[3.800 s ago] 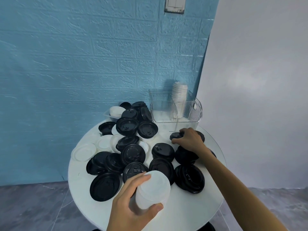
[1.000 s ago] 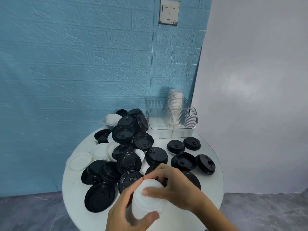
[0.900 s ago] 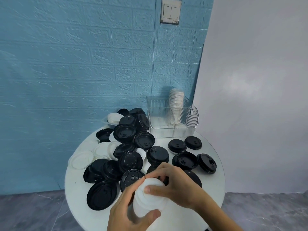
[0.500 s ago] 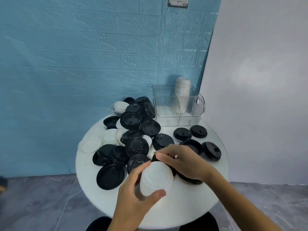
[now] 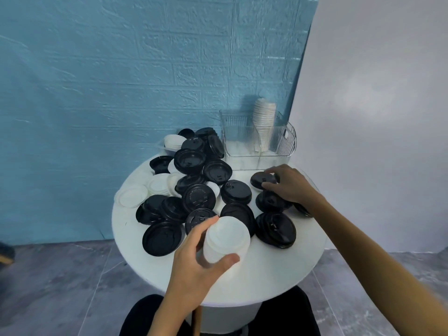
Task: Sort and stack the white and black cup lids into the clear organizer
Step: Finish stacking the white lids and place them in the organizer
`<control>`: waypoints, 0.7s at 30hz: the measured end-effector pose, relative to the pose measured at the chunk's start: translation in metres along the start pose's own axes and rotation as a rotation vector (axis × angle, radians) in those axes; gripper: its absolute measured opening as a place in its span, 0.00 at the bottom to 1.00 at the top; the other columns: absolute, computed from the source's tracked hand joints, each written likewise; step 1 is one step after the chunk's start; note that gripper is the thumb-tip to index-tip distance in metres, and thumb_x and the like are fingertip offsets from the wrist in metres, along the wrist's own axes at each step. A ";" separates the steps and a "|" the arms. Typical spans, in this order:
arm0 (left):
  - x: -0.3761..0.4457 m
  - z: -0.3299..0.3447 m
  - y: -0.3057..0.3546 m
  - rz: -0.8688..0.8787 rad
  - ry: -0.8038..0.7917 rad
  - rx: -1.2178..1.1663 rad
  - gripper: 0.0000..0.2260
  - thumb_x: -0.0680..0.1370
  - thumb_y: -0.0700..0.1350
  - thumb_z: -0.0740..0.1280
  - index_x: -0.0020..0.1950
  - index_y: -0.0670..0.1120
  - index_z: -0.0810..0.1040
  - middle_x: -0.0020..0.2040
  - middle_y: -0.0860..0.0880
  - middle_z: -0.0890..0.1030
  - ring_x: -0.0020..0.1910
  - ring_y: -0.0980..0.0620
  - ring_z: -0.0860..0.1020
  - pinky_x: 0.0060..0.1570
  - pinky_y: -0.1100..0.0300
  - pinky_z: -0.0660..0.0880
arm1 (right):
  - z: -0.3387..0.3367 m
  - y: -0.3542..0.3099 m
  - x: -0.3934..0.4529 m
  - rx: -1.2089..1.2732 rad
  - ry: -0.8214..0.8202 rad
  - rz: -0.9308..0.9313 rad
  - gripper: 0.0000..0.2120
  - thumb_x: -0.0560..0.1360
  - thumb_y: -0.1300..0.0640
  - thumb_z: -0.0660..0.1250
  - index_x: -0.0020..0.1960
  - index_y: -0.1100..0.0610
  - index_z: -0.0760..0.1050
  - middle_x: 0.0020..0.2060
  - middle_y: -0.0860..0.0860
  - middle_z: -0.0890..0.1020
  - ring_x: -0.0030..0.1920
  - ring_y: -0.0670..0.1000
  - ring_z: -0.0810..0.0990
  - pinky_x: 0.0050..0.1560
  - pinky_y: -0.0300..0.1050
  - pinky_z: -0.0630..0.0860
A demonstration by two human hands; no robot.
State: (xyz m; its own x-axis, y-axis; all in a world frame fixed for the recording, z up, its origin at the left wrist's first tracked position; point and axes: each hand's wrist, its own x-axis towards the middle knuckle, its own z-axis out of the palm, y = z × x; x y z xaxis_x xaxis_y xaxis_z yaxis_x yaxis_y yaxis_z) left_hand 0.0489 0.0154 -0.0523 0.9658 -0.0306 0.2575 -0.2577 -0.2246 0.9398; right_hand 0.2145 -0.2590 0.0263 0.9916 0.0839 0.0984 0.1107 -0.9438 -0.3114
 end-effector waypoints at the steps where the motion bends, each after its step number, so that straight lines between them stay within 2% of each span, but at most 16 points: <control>1: 0.000 0.000 0.000 -0.001 -0.002 0.003 0.40 0.60 0.75 0.76 0.70 0.69 0.72 0.67 0.66 0.77 0.68 0.61 0.74 0.61 0.62 0.74 | 0.002 0.002 0.001 -0.003 -0.022 -0.001 0.23 0.77 0.44 0.69 0.70 0.51 0.75 0.63 0.56 0.77 0.61 0.58 0.77 0.63 0.50 0.71; 4: 0.000 0.000 0.000 -0.001 -0.004 0.008 0.40 0.61 0.75 0.76 0.71 0.68 0.71 0.67 0.65 0.77 0.69 0.61 0.74 0.61 0.62 0.74 | 0.008 0.006 0.006 -0.007 -0.070 0.002 0.24 0.78 0.44 0.68 0.70 0.52 0.75 0.63 0.55 0.78 0.63 0.57 0.76 0.62 0.50 0.71; 9: 0.000 0.000 0.000 -0.001 -0.005 -0.004 0.39 0.61 0.74 0.77 0.70 0.69 0.72 0.67 0.65 0.78 0.68 0.61 0.75 0.60 0.62 0.74 | 0.011 0.004 0.012 0.005 -0.117 -0.014 0.20 0.81 0.43 0.64 0.67 0.53 0.78 0.58 0.53 0.81 0.61 0.56 0.78 0.62 0.54 0.74; 13: 0.000 0.000 -0.001 0.001 -0.002 -0.004 0.40 0.61 0.74 0.77 0.71 0.68 0.72 0.67 0.65 0.78 0.68 0.61 0.75 0.61 0.62 0.74 | 0.016 0.004 0.011 0.035 -0.147 -0.015 0.26 0.76 0.32 0.63 0.60 0.51 0.80 0.55 0.51 0.79 0.57 0.53 0.77 0.61 0.53 0.74; 15: 0.000 0.000 -0.001 0.006 -0.002 -0.005 0.40 0.61 0.74 0.77 0.71 0.68 0.72 0.67 0.65 0.78 0.69 0.60 0.75 0.62 0.61 0.74 | 0.017 0.004 0.012 0.024 -0.156 -0.010 0.30 0.74 0.29 0.64 0.65 0.50 0.77 0.58 0.51 0.77 0.60 0.52 0.76 0.65 0.54 0.72; 17: 0.000 0.000 -0.001 0.008 -0.005 -0.004 0.40 0.61 0.74 0.77 0.71 0.68 0.72 0.68 0.65 0.78 0.69 0.60 0.75 0.62 0.60 0.74 | 0.019 0.003 0.013 0.024 -0.156 -0.008 0.30 0.75 0.31 0.65 0.67 0.50 0.76 0.60 0.51 0.77 0.62 0.53 0.75 0.66 0.54 0.71; 21: 0.000 0.000 -0.002 0.003 -0.007 -0.018 0.40 0.61 0.73 0.78 0.70 0.69 0.72 0.67 0.65 0.78 0.68 0.60 0.75 0.64 0.57 0.75 | 0.020 0.002 0.018 0.078 -0.103 -0.009 0.27 0.75 0.34 0.67 0.66 0.51 0.77 0.59 0.52 0.79 0.63 0.55 0.75 0.65 0.54 0.71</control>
State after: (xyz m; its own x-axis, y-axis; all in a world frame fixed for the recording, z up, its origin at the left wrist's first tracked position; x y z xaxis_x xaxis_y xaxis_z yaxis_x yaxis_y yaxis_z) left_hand 0.0493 0.0157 -0.0540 0.9652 -0.0379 0.2588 -0.2609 -0.2074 0.9428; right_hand 0.2339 -0.2533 0.0080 0.9918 0.1280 0.0053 0.1202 -0.9155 -0.3841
